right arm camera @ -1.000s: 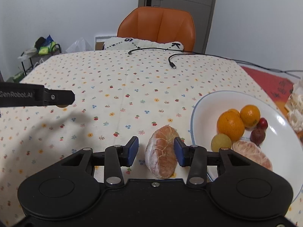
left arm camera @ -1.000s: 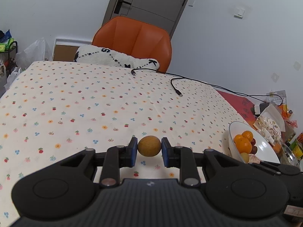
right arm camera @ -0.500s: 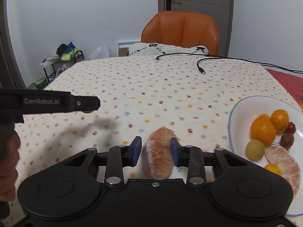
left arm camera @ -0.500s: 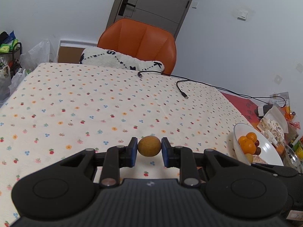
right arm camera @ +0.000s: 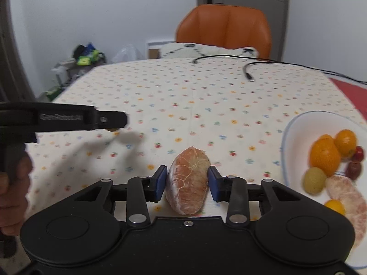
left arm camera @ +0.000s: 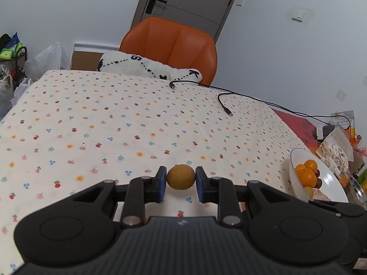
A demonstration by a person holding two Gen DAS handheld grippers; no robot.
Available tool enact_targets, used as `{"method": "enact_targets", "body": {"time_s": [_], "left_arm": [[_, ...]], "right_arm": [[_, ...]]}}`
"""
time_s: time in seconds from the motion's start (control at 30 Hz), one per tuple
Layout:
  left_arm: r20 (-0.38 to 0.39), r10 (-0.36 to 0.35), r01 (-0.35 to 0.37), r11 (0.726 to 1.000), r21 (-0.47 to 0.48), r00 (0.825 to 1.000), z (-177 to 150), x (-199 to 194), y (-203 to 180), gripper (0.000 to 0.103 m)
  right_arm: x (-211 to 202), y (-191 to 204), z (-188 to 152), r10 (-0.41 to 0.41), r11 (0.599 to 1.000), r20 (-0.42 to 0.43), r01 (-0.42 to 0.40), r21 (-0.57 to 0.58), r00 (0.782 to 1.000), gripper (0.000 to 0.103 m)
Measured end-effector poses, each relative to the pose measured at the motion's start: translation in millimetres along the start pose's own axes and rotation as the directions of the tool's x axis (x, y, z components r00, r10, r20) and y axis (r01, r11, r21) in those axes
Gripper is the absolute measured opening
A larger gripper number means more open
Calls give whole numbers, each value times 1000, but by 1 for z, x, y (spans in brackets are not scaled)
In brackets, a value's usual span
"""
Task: Organize fruits
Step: 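Carry the pomelo segment and the brown fruit over the white plate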
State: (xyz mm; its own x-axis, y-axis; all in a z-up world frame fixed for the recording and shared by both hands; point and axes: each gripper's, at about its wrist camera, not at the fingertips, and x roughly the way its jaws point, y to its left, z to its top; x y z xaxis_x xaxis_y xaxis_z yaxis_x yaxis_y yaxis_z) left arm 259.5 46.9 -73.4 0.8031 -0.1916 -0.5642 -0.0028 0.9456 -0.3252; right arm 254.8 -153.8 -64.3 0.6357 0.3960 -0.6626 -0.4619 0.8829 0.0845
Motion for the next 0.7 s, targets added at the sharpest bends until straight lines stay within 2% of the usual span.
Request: {"method": "enact_targets", "body": {"time_s": [0.23, 0.7], "left_arm": [[7, -26, 26, 1000, 9, 1000, 4, 2, -9, 25], [22, -111, 109, 991, 71, 994, 14, -1, -53, 25]], "right_arm": [[-14, -10, 6, 23, 999, 41, -24, 43, 999, 34], [-63, -56, 18, -58, 991, 158, 38, 129, 986, 34]]}}
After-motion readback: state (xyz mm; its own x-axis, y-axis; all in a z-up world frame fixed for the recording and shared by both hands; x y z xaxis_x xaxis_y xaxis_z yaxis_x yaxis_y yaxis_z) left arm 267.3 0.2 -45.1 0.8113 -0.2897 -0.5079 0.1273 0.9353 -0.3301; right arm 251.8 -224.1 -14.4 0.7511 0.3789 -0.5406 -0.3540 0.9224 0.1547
